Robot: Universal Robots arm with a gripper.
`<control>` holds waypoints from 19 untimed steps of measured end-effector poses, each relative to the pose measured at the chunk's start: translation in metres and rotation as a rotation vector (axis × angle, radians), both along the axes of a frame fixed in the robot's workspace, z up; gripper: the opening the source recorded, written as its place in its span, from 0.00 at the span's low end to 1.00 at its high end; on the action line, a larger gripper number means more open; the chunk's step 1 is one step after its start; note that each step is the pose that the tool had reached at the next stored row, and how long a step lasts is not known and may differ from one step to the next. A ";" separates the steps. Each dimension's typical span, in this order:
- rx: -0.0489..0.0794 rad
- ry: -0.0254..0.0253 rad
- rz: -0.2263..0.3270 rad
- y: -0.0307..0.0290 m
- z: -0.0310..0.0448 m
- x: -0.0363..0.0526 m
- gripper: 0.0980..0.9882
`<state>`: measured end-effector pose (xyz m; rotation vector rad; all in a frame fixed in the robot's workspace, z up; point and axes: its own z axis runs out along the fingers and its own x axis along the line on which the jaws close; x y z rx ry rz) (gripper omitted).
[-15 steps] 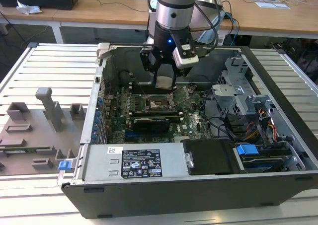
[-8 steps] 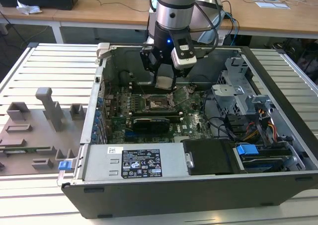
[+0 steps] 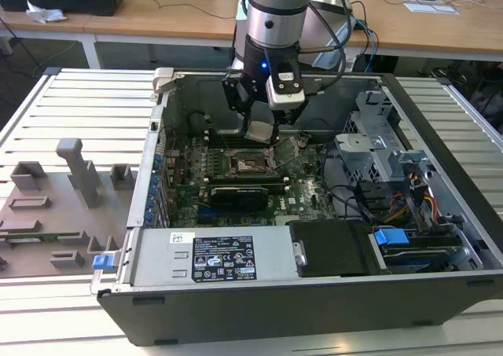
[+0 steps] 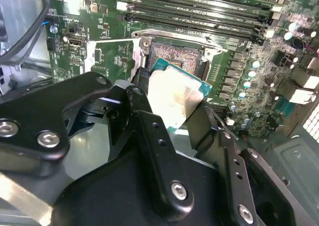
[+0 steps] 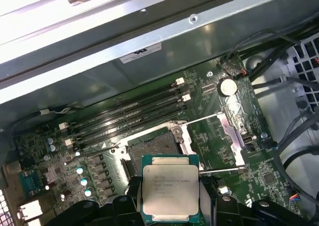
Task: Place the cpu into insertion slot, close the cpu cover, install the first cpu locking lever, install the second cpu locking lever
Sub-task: 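Place the cpu into insertion slot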
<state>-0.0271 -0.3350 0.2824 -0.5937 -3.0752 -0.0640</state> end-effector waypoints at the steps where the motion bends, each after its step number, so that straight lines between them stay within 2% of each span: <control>1: 0.000 0.0000 -0.014 0.0000 -0.0001 0.0000 0.50; 10: -0.004 -0.0001 -0.110 0.0000 -0.0016 0.0000 0.50; 13: -0.012 -0.0005 -0.164 0.0000 -0.0021 0.0000 0.50; 19: -0.027 -0.0014 -0.224 0.0000 -0.0026 0.0000 0.50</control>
